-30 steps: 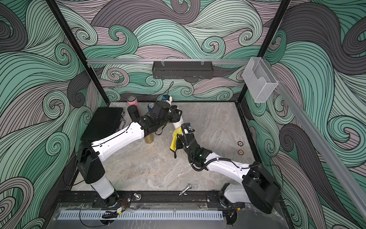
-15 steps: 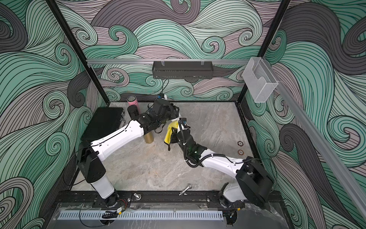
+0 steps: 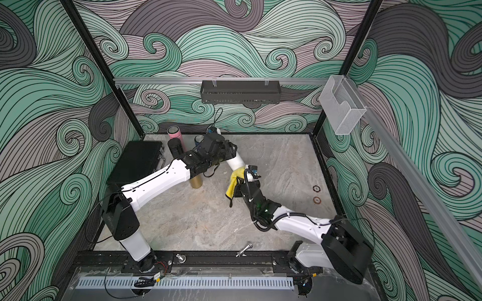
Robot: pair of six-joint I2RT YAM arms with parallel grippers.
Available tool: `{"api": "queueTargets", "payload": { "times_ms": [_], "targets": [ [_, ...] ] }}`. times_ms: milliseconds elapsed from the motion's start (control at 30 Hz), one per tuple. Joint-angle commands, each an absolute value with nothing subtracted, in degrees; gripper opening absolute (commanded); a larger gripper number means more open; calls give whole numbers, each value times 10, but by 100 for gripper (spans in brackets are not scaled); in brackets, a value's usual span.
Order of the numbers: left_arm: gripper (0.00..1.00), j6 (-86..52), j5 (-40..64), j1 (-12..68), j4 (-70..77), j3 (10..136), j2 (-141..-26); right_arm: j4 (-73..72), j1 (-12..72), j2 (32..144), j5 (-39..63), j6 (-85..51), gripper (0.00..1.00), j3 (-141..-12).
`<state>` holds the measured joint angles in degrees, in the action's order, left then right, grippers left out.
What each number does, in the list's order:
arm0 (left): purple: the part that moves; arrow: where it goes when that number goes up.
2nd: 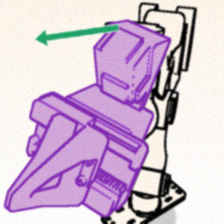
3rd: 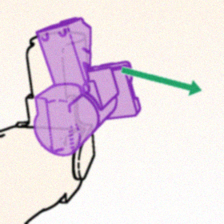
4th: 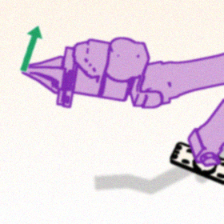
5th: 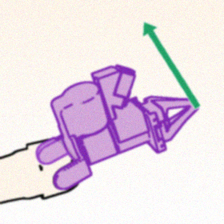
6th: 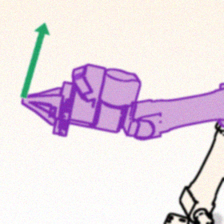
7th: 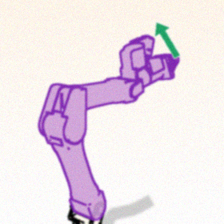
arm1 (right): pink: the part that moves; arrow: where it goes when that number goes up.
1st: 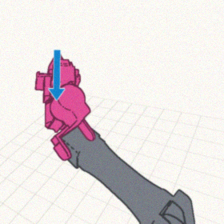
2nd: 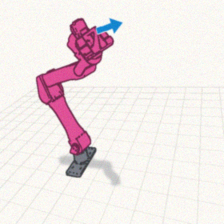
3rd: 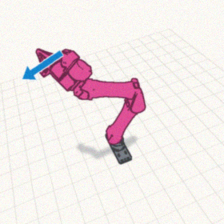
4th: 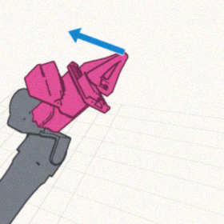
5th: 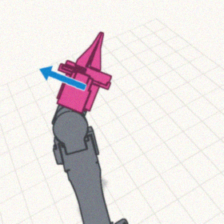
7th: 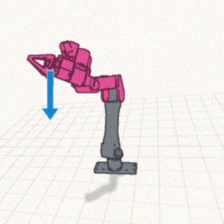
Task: Wipe the surface of the thermos
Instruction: Wipe the dirt from the surface of the thermos.
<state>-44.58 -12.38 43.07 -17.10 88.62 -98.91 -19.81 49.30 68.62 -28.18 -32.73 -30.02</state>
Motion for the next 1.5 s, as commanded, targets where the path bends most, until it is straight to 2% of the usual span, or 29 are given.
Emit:
{"api": "queueTargets", "payload": {
  "times_ms": [0, 100, 233, 333, 467, 633, 867, 1167, 1467],
  "targets": [
    [0, -372, -90, 433, -142, 879, -976, -83, 483, 597, -305, -346, 0, -290],
    [0, -251, -59, 437, -84, 816, -966, 69, 455, 504, -243, -325, 0, -338],
    [0, -121, -46, 443, 55, 671, -923, 236, 332, 441, -111, -321, 0, -436],
    [0, -70, -21, 446, 110, 623, -914, 227, 237, 460, 46, -339, 0, -483],
    [0, -36, 4, 447, 178, 586, -906, 168, 201, 567, 169, -354, 0, -553],
    [0, -9, -9, 460, 205, 564, -899, 85, 200, 698, 215, -351, 0, -620],
    [0, 9, -18, 475, 206, 549, -898, 39, 208, 814, 306, -361, 0, -689],
    [0, -13, -34, 475, 211, 552, -912, 16, 267, 844, 328, -354, 0, -679],
    [0, -17, -55, 475, 207, 552, -916, 72, 279, 773, 342, -353, 0, -592]
  ]
}}
